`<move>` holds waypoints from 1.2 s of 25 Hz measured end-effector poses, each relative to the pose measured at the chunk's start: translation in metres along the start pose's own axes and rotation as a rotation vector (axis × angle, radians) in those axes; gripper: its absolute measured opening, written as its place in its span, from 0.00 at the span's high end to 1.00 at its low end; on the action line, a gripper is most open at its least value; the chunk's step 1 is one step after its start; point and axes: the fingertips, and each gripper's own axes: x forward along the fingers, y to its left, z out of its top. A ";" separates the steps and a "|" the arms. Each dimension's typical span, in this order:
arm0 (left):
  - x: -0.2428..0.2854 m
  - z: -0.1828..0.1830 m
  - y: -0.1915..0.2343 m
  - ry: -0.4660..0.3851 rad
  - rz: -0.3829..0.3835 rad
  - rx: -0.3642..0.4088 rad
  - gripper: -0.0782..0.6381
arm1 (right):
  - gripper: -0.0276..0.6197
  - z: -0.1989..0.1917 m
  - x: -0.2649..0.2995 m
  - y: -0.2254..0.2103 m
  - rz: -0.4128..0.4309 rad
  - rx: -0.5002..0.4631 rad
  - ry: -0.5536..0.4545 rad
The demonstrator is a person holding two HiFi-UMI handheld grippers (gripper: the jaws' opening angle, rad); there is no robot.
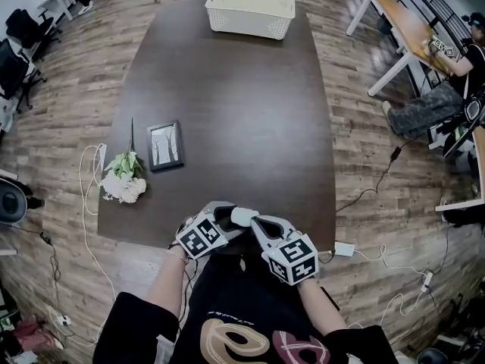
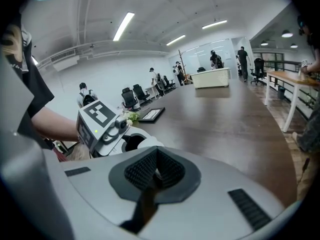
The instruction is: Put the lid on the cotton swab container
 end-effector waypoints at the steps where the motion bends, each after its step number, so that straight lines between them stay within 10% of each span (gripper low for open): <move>1: -0.004 0.000 0.000 -0.005 0.005 -0.022 0.52 | 0.95 0.000 0.000 0.000 -0.001 -0.003 0.001; 13: -0.077 0.031 -0.008 -0.289 0.117 -0.299 0.52 | 0.95 0.000 -0.001 0.000 0.004 -0.008 -0.002; 19: -0.080 0.051 -0.001 -0.339 0.260 -0.200 0.85 | 0.95 -0.001 0.000 -0.001 0.004 -0.009 -0.001; 30: -0.059 0.050 -0.001 -0.291 0.241 -0.208 0.88 | 0.95 0.000 -0.001 0.000 -0.018 -0.026 -0.001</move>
